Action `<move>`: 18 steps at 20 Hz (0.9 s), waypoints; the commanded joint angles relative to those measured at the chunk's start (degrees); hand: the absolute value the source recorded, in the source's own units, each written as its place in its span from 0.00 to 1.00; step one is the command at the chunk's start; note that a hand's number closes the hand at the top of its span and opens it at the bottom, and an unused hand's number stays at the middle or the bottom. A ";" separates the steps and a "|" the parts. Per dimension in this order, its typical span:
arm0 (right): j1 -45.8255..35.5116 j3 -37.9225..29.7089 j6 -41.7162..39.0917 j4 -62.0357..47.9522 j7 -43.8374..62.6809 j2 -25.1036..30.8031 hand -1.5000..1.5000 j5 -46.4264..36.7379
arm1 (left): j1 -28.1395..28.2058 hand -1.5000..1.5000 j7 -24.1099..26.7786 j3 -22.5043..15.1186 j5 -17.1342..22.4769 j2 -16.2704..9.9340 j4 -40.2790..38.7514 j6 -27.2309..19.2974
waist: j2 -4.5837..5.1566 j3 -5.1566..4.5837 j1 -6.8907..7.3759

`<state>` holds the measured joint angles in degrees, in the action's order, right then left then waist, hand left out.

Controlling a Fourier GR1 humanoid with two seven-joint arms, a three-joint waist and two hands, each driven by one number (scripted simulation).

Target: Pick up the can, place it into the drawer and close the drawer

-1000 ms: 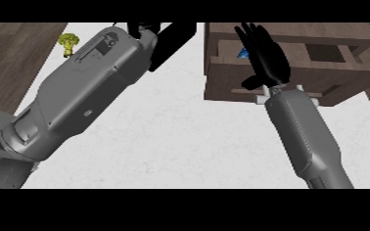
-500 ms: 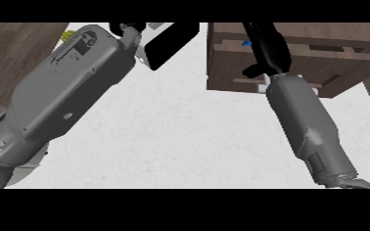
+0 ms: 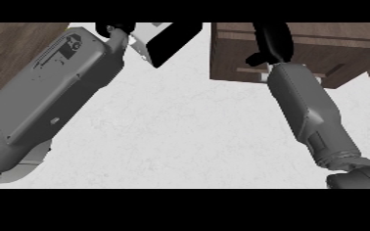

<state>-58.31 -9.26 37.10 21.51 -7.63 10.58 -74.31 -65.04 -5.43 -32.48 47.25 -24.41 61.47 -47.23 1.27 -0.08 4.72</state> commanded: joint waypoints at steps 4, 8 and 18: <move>-6.98 -1.33 2.38 -6.35 2.30 1.32 0.00 -1.09 | 0.55 0.00 -1.57 0.79 -0.84 -1.22 2.11 0.28 | 0.66 0.21 0.79; -9.82 -2.20 0.91 -7.55 2.13 3.77 0.00 -0.67 | 1.57 0.00 -2.50 -0.32 -1.54 -0.84 4.77 -0.62 | 0.53 0.22 1.15; -12.98 -13.15 -7.89 -9.73 -7.63 0.20 0.00 11.99 | 3.31 0.00 -3.04 0.09 -1.96 -2.10 7.83 0.12 | 1.04 0.46 2.46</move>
<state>-67.42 -15.59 30.85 10.05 -13.10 13.49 -70.13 -62.27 -8.55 -32.33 45.56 -26.23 68.41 -47.48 2.62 0.72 5.73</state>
